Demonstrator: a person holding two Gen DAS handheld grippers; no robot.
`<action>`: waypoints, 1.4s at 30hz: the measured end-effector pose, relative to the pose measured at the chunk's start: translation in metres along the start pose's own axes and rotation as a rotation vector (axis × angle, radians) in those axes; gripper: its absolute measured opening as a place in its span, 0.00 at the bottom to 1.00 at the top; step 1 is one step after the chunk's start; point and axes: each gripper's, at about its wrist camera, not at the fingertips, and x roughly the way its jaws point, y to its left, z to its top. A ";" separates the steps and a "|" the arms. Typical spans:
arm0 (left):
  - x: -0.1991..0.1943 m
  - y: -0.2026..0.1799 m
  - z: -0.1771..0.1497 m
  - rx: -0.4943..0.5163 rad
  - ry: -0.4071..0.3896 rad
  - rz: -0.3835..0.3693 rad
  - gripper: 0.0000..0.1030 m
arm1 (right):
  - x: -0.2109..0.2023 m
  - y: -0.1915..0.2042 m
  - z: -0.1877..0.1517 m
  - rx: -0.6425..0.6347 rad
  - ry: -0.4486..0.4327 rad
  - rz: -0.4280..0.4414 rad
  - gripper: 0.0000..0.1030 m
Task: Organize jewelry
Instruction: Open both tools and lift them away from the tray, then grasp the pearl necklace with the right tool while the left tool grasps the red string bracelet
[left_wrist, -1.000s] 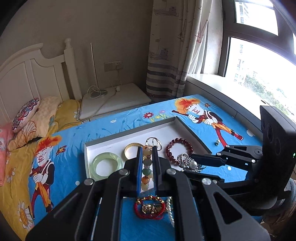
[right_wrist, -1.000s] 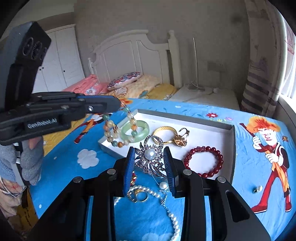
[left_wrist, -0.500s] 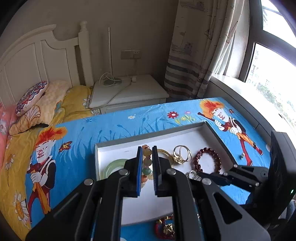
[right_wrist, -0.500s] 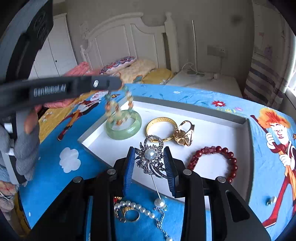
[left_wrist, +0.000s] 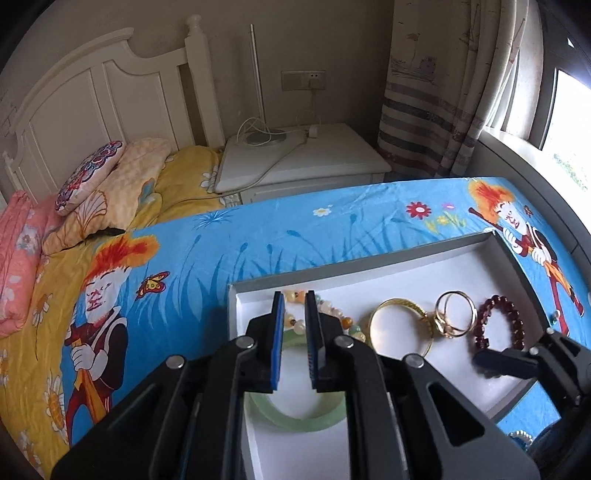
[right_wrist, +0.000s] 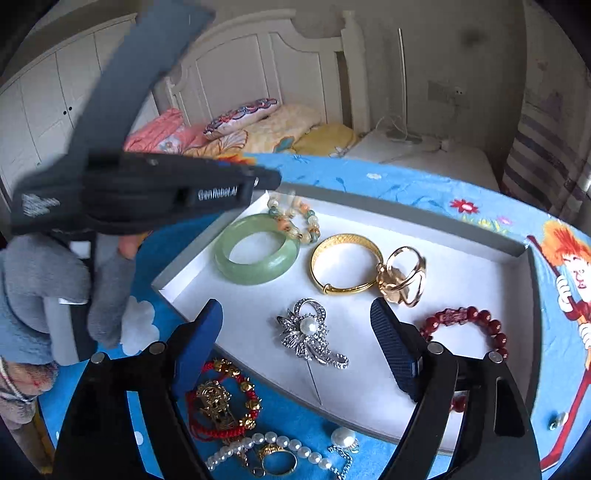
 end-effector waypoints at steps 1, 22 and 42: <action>-0.001 0.004 -0.002 -0.012 -0.004 0.000 0.19 | -0.006 -0.001 0.001 0.000 -0.010 -0.003 0.77; -0.137 -0.003 -0.190 -0.166 -0.097 0.095 0.98 | -0.187 -0.038 -0.142 0.161 -0.225 -0.161 0.84; -0.113 0.019 -0.203 -0.295 -0.005 -0.087 0.98 | -0.140 0.066 -0.171 -0.202 -0.003 0.055 0.80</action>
